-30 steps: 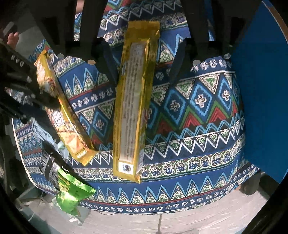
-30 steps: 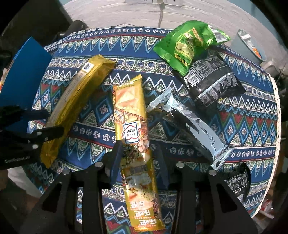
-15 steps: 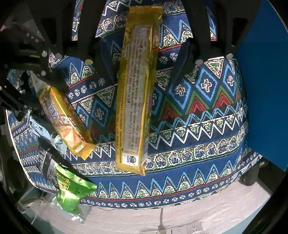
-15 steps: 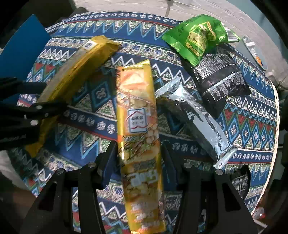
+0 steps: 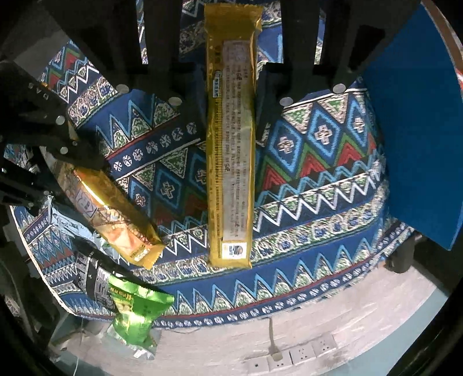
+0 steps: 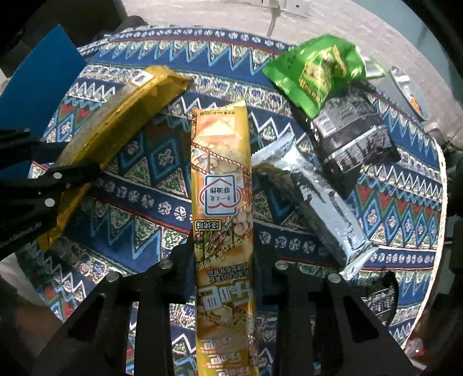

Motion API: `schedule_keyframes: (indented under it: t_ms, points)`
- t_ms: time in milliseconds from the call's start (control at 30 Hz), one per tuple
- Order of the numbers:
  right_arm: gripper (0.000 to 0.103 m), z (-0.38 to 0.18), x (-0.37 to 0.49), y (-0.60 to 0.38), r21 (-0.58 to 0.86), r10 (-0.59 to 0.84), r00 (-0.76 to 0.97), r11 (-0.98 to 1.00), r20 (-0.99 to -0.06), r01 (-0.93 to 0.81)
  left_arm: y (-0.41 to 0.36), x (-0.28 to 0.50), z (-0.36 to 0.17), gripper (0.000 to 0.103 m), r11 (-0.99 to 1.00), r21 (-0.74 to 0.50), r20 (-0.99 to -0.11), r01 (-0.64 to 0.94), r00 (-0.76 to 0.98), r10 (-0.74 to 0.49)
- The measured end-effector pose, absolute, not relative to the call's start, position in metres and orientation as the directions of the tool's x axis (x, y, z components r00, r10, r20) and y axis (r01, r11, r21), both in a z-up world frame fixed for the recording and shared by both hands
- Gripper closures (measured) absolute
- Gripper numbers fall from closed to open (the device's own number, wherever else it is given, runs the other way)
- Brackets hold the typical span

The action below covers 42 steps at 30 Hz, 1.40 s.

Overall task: Organize snacks
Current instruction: 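Lift both yellow wafer sticks and carry them over the cardboard box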

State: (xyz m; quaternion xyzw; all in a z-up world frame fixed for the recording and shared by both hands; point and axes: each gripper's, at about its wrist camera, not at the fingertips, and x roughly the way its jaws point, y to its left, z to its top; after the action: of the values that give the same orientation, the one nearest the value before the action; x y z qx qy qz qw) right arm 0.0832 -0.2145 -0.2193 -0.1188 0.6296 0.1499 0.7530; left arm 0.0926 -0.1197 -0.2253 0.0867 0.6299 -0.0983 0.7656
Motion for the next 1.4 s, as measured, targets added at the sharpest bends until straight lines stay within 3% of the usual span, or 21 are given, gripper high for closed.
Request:
schedule_keyframes:
  t_ms: [1400]
  points:
    - [0.074, -0.092, 0.088, -0.180, 0.005, 0.134, 0.302, 0.919, -0.944, -0.393, -0.045, 0.041, -0.072, 0.075, 0.980, 0.002, -0.885, 0.201, 0.457, -0.092]
